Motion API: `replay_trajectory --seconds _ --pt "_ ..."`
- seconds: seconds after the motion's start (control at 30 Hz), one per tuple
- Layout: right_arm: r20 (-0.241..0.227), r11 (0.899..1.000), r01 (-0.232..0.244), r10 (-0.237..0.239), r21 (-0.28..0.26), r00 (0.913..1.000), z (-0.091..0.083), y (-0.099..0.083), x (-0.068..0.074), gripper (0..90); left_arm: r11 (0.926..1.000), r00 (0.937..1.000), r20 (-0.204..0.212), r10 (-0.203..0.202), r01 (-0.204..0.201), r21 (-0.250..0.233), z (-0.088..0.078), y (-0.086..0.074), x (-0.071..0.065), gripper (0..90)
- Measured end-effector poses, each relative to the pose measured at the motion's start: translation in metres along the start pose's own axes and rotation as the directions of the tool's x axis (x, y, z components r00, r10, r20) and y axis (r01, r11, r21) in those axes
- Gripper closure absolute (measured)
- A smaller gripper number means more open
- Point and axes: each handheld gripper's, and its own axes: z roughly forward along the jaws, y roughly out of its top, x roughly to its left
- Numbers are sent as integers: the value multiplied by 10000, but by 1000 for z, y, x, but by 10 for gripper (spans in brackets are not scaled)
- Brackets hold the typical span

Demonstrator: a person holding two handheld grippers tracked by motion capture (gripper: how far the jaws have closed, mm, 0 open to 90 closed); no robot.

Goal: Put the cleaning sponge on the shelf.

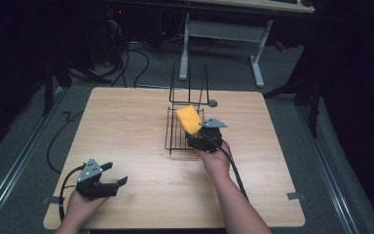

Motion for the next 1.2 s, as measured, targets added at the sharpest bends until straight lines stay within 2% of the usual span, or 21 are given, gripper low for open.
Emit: replay_trajectory --seconds 0.37,0.6,0.97,1.2 --pt "88 9997 -69 66 253 9999 16 5 5 265 10000 10000 13 -12 12 -4 -1 0 0 190" --pt "97 9979 -8 1 645 10000 28 1 9 264 10000 10000 18 -34 34 -33 -1 0 1 190" --pt "438 9952 107 -151 977 9989 33 -2 10 258 10000 10000 33 -25 26 -44 -1 0 1 190" --pt "307 9919 148 -188 1260 9994 35 -5 10 254 10000 10000 31 -38 38 -62 -1 0 1 190"
